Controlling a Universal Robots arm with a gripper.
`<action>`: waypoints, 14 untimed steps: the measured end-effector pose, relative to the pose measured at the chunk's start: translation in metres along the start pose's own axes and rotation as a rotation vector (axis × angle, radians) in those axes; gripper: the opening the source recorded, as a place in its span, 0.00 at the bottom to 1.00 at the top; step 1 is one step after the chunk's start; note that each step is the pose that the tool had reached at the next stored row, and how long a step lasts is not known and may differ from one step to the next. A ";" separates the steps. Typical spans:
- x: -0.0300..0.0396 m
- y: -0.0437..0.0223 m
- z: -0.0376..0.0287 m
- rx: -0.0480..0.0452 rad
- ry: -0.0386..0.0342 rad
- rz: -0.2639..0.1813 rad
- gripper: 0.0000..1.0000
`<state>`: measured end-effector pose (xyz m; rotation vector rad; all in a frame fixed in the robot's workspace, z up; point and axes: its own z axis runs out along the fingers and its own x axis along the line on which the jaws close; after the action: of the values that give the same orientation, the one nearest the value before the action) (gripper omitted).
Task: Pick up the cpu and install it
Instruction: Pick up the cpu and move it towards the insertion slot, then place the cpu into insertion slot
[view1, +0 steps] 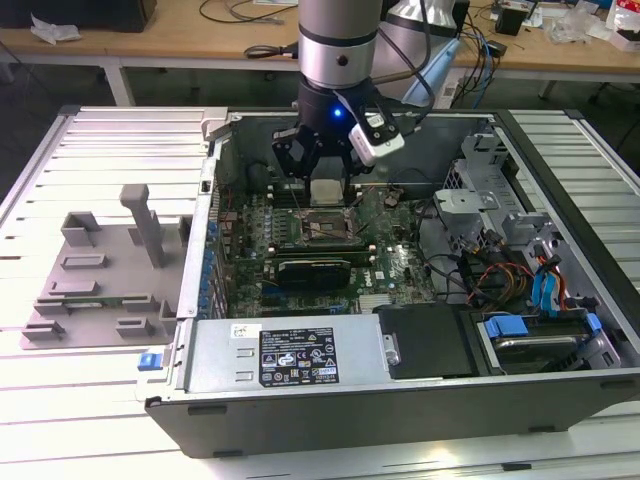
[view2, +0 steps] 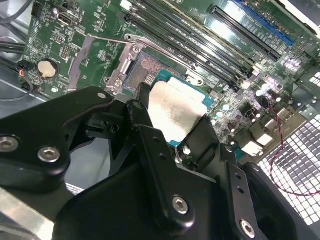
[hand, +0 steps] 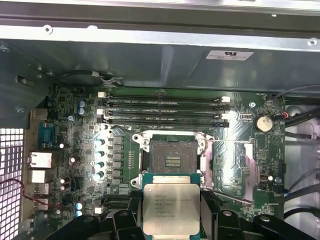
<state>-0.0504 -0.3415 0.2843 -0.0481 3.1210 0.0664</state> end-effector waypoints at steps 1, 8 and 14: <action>0.0000 0.0006 0.0021 -0.0001 -0.0001 0.000 0.55; 0.0001 0.0006 0.0035 0.0000 0.0001 -0.001 0.55; 0.0001 0.0006 0.0036 -0.0012 -0.0001 0.000 0.55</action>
<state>-0.0505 -0.3407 0.2808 -0.0488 3.1209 0.0683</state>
